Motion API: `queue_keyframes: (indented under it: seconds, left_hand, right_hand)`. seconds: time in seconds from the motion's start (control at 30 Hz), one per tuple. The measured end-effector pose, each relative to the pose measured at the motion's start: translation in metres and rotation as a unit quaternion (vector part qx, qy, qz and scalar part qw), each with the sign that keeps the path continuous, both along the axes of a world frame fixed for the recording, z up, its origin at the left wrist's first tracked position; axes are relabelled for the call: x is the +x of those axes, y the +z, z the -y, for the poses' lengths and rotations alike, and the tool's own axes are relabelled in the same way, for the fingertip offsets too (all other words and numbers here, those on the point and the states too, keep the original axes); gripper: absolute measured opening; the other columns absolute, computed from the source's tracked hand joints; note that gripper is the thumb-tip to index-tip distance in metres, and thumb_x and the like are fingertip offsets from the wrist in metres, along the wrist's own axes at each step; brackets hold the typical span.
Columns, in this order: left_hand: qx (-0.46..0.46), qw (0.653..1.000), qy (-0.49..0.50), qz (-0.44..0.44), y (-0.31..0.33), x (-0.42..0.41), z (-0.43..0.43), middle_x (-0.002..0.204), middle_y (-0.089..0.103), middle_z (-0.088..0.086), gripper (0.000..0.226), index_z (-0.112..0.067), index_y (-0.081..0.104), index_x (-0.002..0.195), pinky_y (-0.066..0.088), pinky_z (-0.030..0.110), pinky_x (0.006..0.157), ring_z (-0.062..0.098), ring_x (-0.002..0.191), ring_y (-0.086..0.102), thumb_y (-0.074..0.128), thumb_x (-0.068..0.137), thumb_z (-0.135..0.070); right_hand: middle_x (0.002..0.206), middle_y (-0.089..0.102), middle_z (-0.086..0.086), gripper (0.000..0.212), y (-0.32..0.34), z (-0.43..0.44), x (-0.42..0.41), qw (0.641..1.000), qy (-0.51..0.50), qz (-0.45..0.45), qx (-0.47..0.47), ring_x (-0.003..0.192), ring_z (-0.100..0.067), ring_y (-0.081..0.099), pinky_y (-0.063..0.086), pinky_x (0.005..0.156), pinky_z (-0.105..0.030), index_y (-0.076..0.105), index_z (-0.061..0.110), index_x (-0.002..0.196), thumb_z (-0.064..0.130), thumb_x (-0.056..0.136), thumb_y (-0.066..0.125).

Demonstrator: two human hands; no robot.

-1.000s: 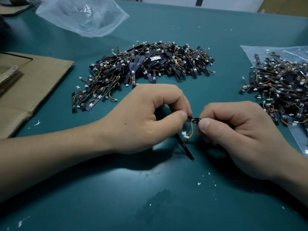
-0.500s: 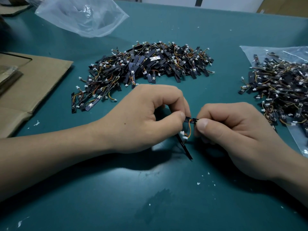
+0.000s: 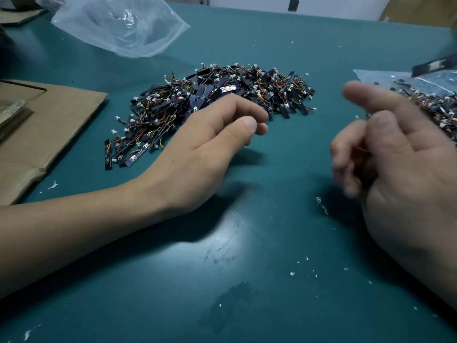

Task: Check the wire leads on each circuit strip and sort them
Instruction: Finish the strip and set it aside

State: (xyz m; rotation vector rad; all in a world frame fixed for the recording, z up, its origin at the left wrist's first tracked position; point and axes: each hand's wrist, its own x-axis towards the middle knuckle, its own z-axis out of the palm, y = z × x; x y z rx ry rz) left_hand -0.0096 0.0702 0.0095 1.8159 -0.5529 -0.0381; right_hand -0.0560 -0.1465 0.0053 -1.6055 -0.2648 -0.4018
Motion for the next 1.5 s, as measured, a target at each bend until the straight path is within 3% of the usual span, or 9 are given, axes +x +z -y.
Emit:
queue_keyframes:
  seconds: [0.17,0.3,0.4,0.6,0.9,1.1,1.23,1.33,1.5]
  left_hand:
    - [0.112,0.991,0.036,0.064,-0.004,-0.003,0.0,0.11,0.068,-0.013,0.023,-0.024,0.069,0.11,0.048,0.017,0.089,0.001,0.094,0.064,0.058,0.09,-0.023]
    - [0.338,0.927,0.076,0.144,-0.01,-0.007,0.003,0.156,0.043,-0.01,0.045,-0.038,0.06,0.129,0.014,0.041,0.122,0.012,0.151,0.027,0.048,0.087,-0.047]
    - [0.46,0.872,0.073,0.149,-0.012,-0.01,0.008,0.169,0.022,0.0,0.061,-0.042,0.044,0.144,0.003,0.047,0.124,0.024,0.158,0.008,0.033,0.087,-0.06]
    - [0.472,0.863,0.073,0.167,-0.011,-0.008,0.005,0.151,0.042,-0.006,0.062,-0.037,0.045,0.144,0.022,0.041,0.115,0.02,0.142,0.033,0.03,0.089,-0.061]
    - [0.496,0.848,0.081,0.167,-0.013,-0.01,0.007,0.164,0.031,0.01,0.066,-0.031,0.039,0.146,0.012,0.043,0.119,0.026,0.151,0.026,0.024,0.089,-0.063]
    - [0.345,0.912,-0.01,0.223,-0.011,-0.009,0.005,0.116,0.058,-0.005,0.022,-0.024,0.064,0.115,0.043,0.038,0.097,0.021,0.11,0.053,0.057,0.095,-0.029]
    - [0.279,0.934,-0.011,0.222,-0.013,-0.008,0.004,0.108,0.061,-0.006,0.022,-0.022,0.068,0.109,0.042,0.03,0.089,0.017,0.101,0.055,0.062,0.091,-0.012]
    - [0.371,0.897,0.069,0.232,-0.015,-0.008,0.004,0.127,0.056,-0.016,0.033,-0.033,0.059,0.123,0.027,0.034,0.102,0.015,0.124,0.046,0.054,0.091,-0.039]
    - [0.382,0.895,0.069,0.221,-0.013,-0.008,0.005,0.116,0.052,-0.017,0.018,-0.039,0.06,0.105,0.023,0.032,0.091,0.016,0.112,0.043,0.049,0.092,-0.045]
  right_hand:
    - [0.058,0.063,-0.003,0.02,-0.005,-0.002,0.003,0.987,0.056,-0.071,-0.131,0.044,-0.007,0.044,0.037,0.046,-0.015,0.075,0.024,0.106,0.022,0.098,0.056]
    - [0.06,0.064,0.003,0.016,-0.004,-0.003,-0.004,0.964,0.109,-0.06,-0.236,0.049,-0.005,0.052,0.041,0.052,-0.013,0.074,0.026,0.096,0.023,0.098,0.059]
    - [0.06,0.064,0.006,0.016,-0.003,-0.004,-0.004,0.959,0.118,-0.06,-0.252,0.052,-0.006,0.054,0.041,0.054,-0.013,0.074,0.03,0.095,0.024,0.097,0.059]
    - [0.062,0.065,0.007,0.017,-0.002,-0.005,-0.005,0.951,0.121,-0.056,-0.278,0.054,-0.003,0.055,0.038,0.055,-0.008,0.074,0.031,0.094,0.023,0.097,0.06]
    - [0.064,0.066,0.01,0.016,-0.002,-0.004,-0.006,0.946,0.121,-0.055,-0.295,0.056,-0.003,0.057,0.039,0.055,-0.008,0.075,0.033,0.095,0.026,0.097,0.06]
    - [0.062,0.065,0.008,0.015,-0.003,-0.004,-0.006,0.952,0.107,-0.043,-0.284,0.053,-0.006,0.057,0.04,0.054,-0.012,0.075,0.03,0.093,0.024,0.096,0.061]
    - [0.065,0.062,0.002,0.012,-0.005,-0.003,-0.006,0.965,0.036,-0.019,-0.26,0.052,-0.018,0.052,0.042,0.05,-0.026,0.074,0.03,0.093,0.025,0.094,0.063]
    - [0.08,0.065,0.011,0.014,-0.005,-0.002,-0.004,0.956,-0.011,-0.011,-0.292,0.065,-0.008,0.055,0.04,0.063,-0.013,0.071,0.032,0.103,0.024,0.091,0.066]
    - [0.11,0.064,0.02,0.032,-0.005,-0.005,0.0,0.929,-0.007,-0.052,-0.368,0.106,-0.001,0.061,0.039,0.088,-0.006,0.068,0.033,0.12,0.035,0.088,0.065]
